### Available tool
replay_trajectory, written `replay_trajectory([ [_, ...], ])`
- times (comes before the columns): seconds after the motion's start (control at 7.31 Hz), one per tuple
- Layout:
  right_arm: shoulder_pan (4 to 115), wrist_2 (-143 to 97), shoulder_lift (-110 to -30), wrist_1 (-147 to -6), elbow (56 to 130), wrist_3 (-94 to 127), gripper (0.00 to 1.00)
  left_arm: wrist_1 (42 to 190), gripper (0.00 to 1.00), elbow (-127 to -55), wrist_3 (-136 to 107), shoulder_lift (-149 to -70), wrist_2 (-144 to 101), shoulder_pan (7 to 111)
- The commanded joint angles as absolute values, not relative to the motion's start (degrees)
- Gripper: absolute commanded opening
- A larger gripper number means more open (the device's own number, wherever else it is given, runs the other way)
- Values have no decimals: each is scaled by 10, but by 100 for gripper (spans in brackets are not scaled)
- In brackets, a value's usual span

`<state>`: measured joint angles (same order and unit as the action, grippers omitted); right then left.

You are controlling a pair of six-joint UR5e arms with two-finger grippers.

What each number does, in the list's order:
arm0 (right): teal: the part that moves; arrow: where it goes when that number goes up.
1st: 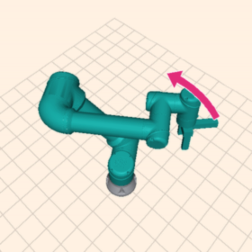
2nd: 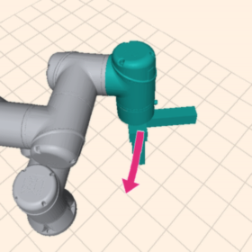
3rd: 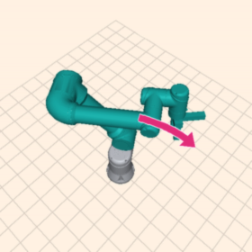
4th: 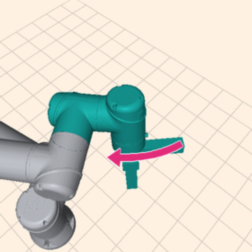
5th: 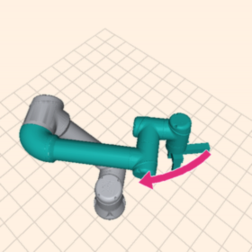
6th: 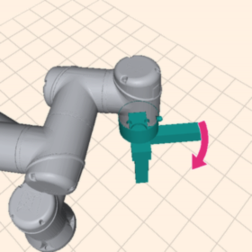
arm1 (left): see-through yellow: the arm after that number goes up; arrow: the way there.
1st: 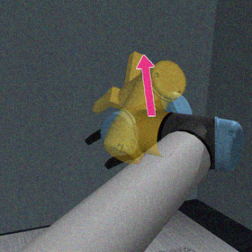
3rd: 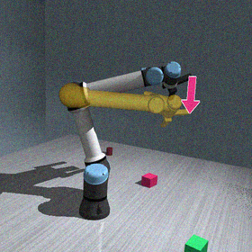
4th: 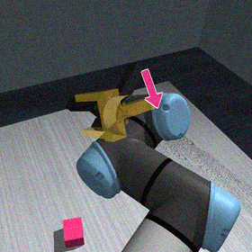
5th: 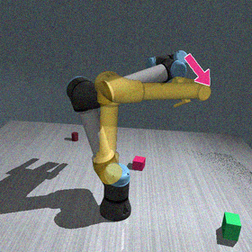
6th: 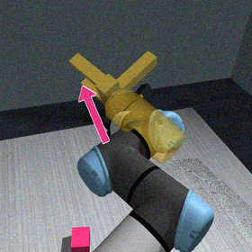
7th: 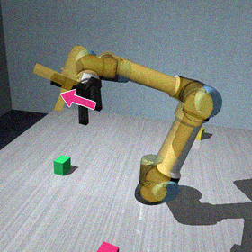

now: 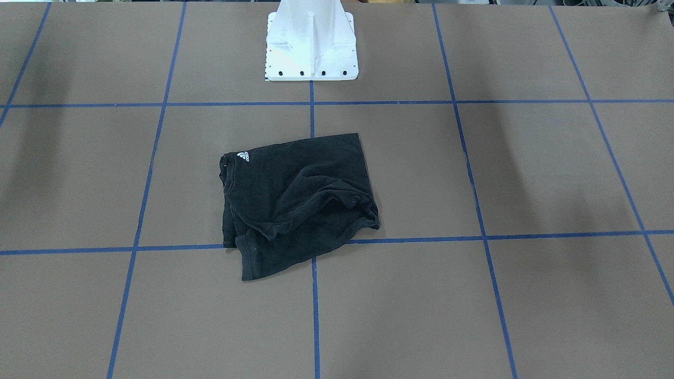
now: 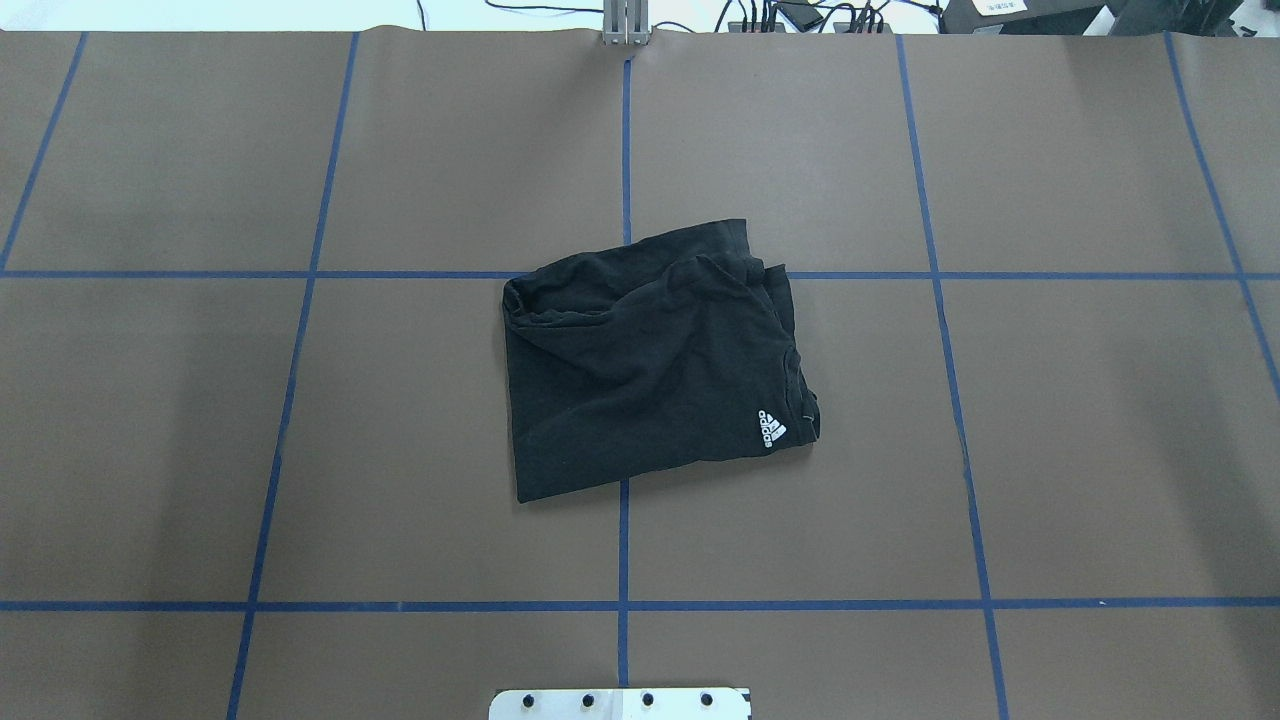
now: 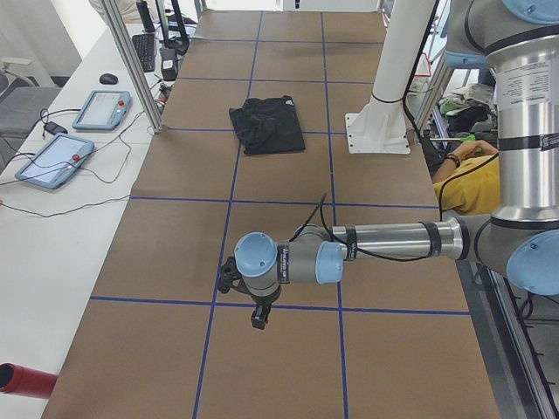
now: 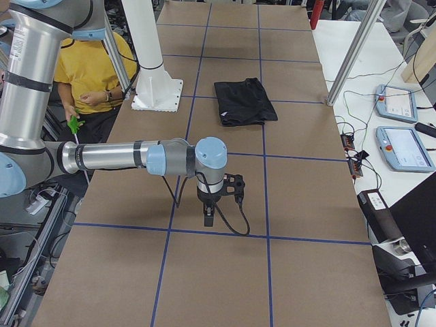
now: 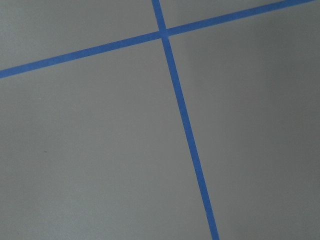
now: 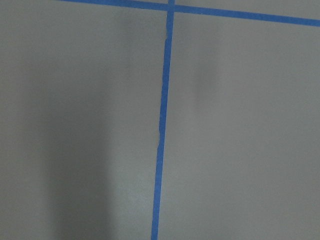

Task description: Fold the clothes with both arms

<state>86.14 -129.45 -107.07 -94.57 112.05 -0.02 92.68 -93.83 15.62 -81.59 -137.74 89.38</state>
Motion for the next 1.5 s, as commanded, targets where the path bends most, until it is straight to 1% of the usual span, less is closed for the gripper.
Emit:
replay_trajectory([
  [0.0, 861, -1295, -1071, -946, 1120, 1, 100, 927, 100, -940, 156, -816, -1377, 894],
  [1.09, 861, -1296, -1071, -947, 1119, 2, 100, 926, 100, -944, 157, -817, -1376, 894],
  [1.37, 861, -1297, -1071, -947, 1118, 2, 100, 926, 100, -961, 157, -815, -1376, 894],
])
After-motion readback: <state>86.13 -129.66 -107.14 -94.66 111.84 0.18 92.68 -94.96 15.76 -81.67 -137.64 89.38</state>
